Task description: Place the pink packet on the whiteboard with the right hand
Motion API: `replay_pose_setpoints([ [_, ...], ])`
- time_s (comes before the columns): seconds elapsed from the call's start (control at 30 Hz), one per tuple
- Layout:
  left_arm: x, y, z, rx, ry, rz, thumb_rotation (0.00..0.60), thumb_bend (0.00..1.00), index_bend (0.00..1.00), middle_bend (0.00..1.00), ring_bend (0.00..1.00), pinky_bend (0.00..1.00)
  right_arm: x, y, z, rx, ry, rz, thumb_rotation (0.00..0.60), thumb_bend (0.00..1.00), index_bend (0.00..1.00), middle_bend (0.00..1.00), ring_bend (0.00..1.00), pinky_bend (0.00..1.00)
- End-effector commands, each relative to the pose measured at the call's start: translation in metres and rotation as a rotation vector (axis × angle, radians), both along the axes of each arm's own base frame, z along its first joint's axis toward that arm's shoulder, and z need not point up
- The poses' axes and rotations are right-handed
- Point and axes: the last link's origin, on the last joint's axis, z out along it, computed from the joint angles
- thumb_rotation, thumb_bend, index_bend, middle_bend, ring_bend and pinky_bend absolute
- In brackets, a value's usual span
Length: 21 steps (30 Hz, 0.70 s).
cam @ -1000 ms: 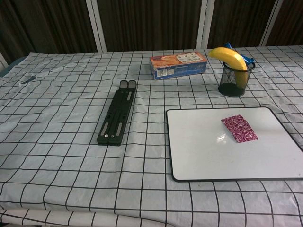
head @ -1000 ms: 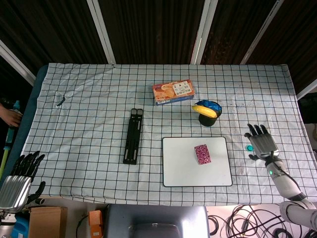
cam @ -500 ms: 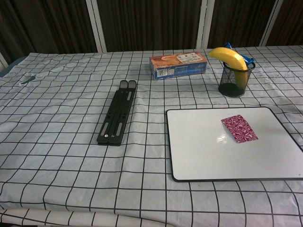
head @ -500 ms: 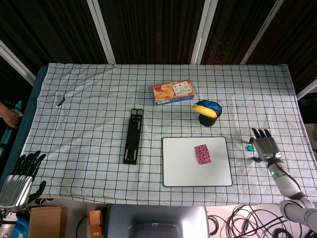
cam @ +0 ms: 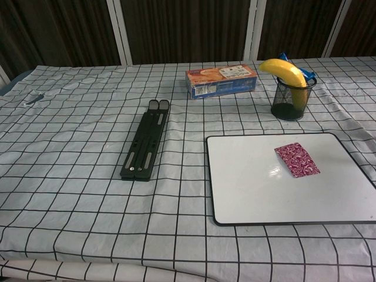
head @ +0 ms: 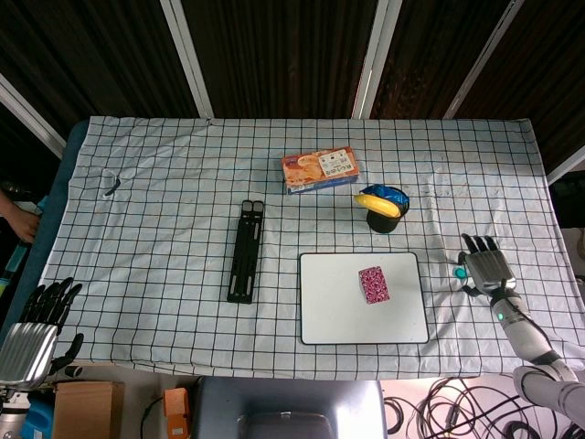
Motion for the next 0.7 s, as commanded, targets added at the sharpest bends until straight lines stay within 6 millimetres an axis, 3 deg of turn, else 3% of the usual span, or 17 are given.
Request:
replay_pose_setpoints([
  [0.03,-0.0001,-0.0001,0.0000,0.000,0.000,0.001,0.600,0.41,0.00,0.00,0.00,0.00,0.0006,0.0005,0.0037,-0.003,-0.004,0.001,0.600,0.19,0.39,0.00,0.00,0.00],
  [0.7,-0.0005,0.0012,-0.0010,-0.002,0.005,0.006,0.600,0.41,0.00,0.00,0.00,0.00,0.0024,-0.0072,0.0003,0.009,-0.013,-0.022,0.600,0.21,0.45,0.00,0.00,0.00],
])
